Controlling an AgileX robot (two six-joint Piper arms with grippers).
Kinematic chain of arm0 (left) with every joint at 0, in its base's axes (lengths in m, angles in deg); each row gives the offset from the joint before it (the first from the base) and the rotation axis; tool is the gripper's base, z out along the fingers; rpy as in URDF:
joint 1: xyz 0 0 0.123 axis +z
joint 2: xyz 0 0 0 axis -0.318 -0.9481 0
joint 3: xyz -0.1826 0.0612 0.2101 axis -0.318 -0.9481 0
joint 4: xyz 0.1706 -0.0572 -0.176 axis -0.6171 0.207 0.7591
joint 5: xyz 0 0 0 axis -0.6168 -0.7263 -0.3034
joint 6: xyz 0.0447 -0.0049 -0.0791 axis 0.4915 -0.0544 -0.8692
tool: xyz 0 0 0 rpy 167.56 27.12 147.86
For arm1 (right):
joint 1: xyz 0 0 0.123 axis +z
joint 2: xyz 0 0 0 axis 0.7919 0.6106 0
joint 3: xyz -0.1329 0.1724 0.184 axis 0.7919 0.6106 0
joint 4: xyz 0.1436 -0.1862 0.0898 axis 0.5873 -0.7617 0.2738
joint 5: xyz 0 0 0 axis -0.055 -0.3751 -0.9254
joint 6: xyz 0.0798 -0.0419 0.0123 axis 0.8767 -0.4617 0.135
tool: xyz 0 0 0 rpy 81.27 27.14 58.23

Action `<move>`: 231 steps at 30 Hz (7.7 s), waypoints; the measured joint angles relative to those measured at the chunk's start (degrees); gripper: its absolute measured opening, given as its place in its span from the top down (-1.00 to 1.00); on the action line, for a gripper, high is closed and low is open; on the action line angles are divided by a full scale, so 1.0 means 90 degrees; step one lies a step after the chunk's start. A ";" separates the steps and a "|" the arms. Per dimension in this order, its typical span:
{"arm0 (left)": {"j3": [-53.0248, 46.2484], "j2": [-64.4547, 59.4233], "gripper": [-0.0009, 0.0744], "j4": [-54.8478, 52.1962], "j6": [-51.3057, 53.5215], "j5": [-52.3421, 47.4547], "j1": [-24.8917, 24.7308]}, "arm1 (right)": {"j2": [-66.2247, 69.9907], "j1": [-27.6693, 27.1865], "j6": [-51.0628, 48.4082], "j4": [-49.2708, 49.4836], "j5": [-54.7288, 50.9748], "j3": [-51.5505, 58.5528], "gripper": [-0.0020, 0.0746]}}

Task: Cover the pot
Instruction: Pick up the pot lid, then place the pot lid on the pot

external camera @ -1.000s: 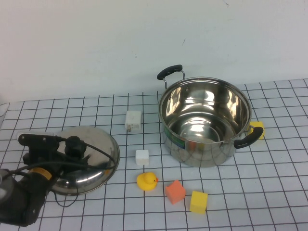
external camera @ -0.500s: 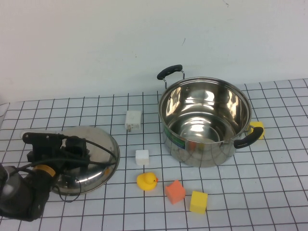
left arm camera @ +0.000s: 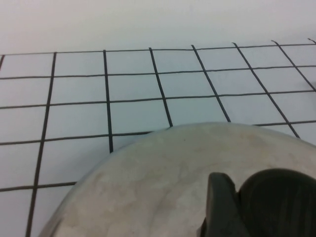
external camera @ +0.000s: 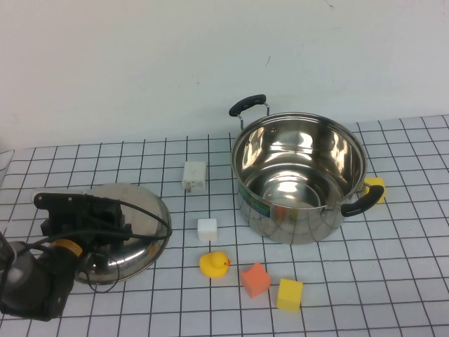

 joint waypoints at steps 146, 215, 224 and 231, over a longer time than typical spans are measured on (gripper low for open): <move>0.5092 -0.0289 0.12 -0.1558 -0.1360 -0.3344 -0.3387 | 0.0000 0.0000 0.0000 0.0000 0.0000 0.0000 0.92; 0.5920 -0.0128 0.12 -0.2108 -0.2369 -0.5483 -0.3526 | 0.0000 0.0000 0.0000 0.0000 0.0000 0.0000 0.92; 0.5924 -0.0128 0.12 -0.2108 -0.2278 -0.5525 -0.3526 | 0.0000 0.0000 0.0000 0.0000 0.0000 0.0000 0.92; 0.5924 -0.0014 0.12 -0.2123 -0.2239 -0.5945 -0.3526 | 0.0000 0.0000 0.0000 0.0000 0.0000 0.0000 0.92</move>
